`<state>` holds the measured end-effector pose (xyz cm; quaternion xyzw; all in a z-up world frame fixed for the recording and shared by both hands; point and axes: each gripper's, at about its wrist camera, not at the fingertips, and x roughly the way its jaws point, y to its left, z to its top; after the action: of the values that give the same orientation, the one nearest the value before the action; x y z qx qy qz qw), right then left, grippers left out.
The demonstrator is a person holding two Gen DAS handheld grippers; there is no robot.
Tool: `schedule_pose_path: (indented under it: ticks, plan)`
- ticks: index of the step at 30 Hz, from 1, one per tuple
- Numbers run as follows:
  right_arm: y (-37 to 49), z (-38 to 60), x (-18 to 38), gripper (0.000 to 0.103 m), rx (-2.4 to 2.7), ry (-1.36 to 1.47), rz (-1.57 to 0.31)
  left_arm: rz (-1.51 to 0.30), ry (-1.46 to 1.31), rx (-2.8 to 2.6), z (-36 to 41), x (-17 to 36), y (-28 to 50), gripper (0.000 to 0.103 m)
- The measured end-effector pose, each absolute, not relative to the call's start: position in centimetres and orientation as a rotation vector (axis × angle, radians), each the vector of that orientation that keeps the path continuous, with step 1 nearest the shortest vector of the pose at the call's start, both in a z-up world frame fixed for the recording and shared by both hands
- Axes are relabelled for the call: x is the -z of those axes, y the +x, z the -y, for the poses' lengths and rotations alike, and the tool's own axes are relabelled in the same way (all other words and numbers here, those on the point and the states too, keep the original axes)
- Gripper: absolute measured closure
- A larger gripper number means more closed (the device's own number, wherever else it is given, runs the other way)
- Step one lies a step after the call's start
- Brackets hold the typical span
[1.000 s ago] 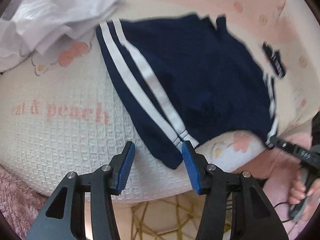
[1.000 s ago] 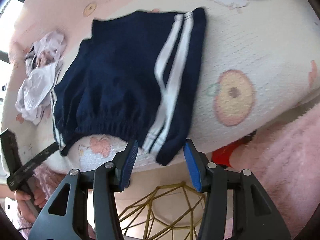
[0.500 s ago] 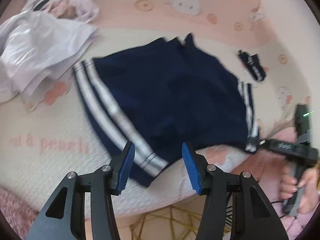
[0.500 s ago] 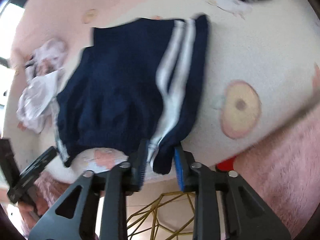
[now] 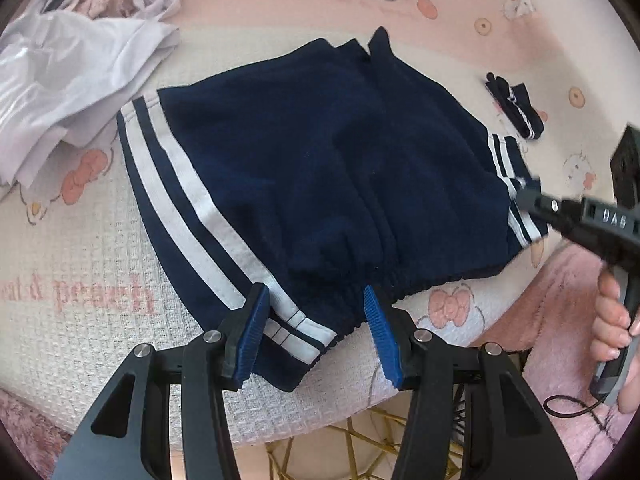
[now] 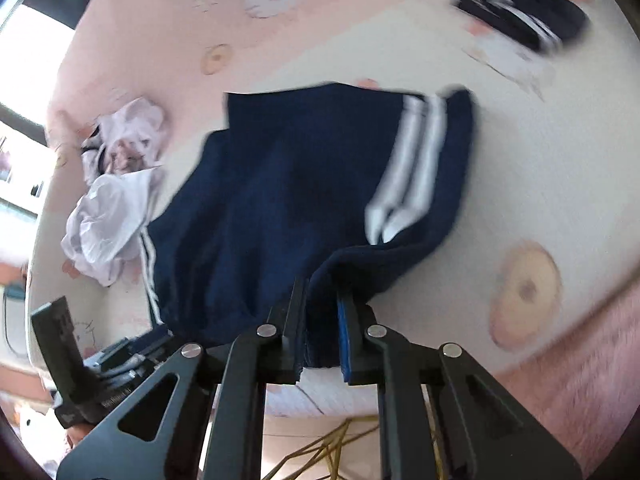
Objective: Fold clothes
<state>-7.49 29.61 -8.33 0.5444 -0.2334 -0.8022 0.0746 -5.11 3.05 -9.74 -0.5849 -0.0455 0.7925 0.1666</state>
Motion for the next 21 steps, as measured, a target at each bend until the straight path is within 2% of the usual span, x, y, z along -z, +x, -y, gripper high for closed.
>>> schedule_pose_path:
  ticks: [7, 9, 11, 13, 16, 19, 21]
  plan:
    - [-12.3, -22.3, 6.0, 0.089, 2.282, 1.543, 0.456, 0.168, -1.646, -2.249, -2.4, 9.3, -4.8, 0.051]
    - [-13.8, -19.8, 8.0, 0.082, 2.213, 1.594, 0.397, 0.217, -1.63, -2.249, -2.1, 9.1, -5.1, 0.051]
    - [-14.2, -18.4, 10.6, 0.081, 2.097, 1.697, 0.352, 0.287, -1.605, -2.243, -1.4, 8.5, -5.2, 0.051]
    - [-13.6, -18.8, 10.7, 0.081, 2.089, 1.677, 0.414, 0.394, -1.565, -2.223, -0.3, 7.6, -5.4, 0.051]
    - [-11.9, -22.1, 8.3, 0.069, 2.127, 1.517, 0.652, 0.471, -1.538, -2.147, -0.5, 7.2, -6.3, 0.051]
    - [-10.8, -24.2, 8.9, 0.067, 2.19, 1.574, 0.663, 0.527, -1.525, -2.066, -1.6, 7.4, -7.5, 0.051]
    - [-10.0, -25.7, 9.4, 0.066, 2.232, 1.613, 0.67, 0.499, -1.546, -2.014, -3.2, 7.8, -8.4, 0.052]
